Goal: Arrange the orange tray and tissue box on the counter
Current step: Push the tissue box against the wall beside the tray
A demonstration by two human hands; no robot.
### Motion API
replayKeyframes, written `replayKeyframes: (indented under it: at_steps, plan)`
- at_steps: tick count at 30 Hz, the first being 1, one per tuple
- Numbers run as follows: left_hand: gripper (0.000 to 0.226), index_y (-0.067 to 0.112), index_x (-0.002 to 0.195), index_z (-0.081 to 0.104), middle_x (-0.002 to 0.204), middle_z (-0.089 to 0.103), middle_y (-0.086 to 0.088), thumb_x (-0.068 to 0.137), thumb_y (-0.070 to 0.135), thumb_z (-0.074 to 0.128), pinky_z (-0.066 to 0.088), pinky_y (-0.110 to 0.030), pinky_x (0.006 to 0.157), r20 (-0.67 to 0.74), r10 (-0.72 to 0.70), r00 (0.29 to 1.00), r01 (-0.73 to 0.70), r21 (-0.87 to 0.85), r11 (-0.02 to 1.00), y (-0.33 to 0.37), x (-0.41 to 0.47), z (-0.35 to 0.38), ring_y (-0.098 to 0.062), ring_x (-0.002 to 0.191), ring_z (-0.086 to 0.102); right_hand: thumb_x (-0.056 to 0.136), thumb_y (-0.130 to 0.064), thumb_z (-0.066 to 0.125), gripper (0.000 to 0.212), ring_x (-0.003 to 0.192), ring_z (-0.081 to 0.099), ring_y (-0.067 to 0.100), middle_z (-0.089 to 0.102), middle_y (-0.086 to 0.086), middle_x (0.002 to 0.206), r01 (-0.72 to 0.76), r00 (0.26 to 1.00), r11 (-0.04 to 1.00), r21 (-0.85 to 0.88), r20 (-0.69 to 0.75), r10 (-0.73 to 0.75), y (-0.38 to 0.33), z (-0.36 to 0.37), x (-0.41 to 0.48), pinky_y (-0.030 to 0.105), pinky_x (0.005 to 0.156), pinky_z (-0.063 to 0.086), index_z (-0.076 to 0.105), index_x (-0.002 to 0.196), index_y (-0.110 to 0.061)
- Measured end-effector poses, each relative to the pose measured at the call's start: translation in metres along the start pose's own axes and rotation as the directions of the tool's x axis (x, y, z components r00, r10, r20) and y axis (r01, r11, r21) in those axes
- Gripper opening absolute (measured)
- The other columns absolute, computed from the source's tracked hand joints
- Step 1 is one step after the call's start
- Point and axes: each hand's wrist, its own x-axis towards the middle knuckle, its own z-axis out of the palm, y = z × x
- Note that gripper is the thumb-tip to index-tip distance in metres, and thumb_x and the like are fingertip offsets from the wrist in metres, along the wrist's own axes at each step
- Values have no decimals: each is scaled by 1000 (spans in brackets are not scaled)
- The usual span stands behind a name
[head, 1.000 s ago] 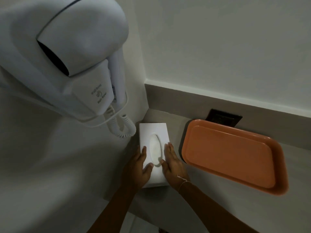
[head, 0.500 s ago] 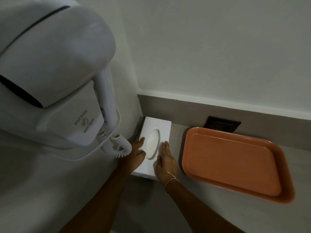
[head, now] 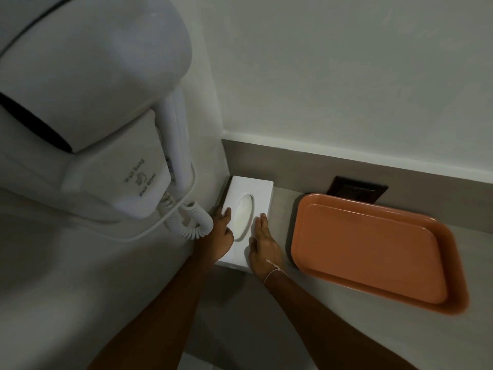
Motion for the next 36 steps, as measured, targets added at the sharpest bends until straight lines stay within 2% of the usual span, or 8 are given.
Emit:
replayKeyframes:
  at_steps: [3,6,8,12,16,25,30,36]
  plan:
    - [56,18,149,26,159,28,-10,97,18,47,32,-44,113,-153,38,988,-28,65,998,5,-32,4,-30,142,31,103,-29,34,58,133,46,24,-2,-7,164,126,992,991,-48,18,-125,12,-5,-17,31,104,42,7,154,-29]
    - [56,14,149,25,159,22,-15,98,27,43,27,-49,116,-315,20,949,-13,22,1000,-6,-89,26,-33,147,19,104,-36,27,57,147,17,16,-9,-10,163,256,966,957,-135,70,-248,34,-7,-45,34,115,26,-1,153,-33]
    - [58,8,148,25,159,16,-21,96,30,39,22,-50,119,-364,0,931,20,52,998,-16,-124,47,-36,148,13,103,-32,31,60,149,3,14,-6,-2,163,343,939,912,-226,117,-324,50,-5,-64,33,120,17,1,155,-24]
    - [67,9,150,18,160,14,-20,92,39,33,27,-53,116,-265,-76,961,112,123,986,-28,-169,87,-38,147,16,89,-22,44,71,149,7,26,12,15,161,469,882,787,-401,248,-399,70,1,-92,43,120,20,16,152,-6]
    - [64,3,146,30,154,28,-25,92,39,31,28,-56,115,-173,-60,983,99,231,968,-37,-177,99,-42,143,27,85,-22,46,76,149,10,30,16,20,160,456,888,755,-470,294,-354,70,12,-98,47,119,20,14,152,-4]
    - [63,2,143,35,151,36,-26,92,40,35,29,-55,114,-116,-51,992,86,325,942,-34,-178,92,-40,142,31,87,-20,47,76,148,12,36,11,22,160,396,918,763,-511,245,-313,63,20,-93,51,120,10,12,152,-3]
    - [64,2,143,36,151,35,-25,93,42,30,29,-55,114,-102,-51,993,84,348,934,-33,-177,89,-39,142,31,98,-27,34,68,150,-1,31,-4,18,162,383,923,776,-500,234,-305,51,28,-78,45,120,-7,-2,153,-7]
    - [66,2,142,38,151,36,-26,91,43,29,32,-56,113,-85,-46,995,74,359,930,-35,-177,87,-40,140,33,85,-14,44,86,149,-9,30,-12,17,162,394,915,760,-517,303,-267,40,28,-65,42,121,-9,-10,152,-8]
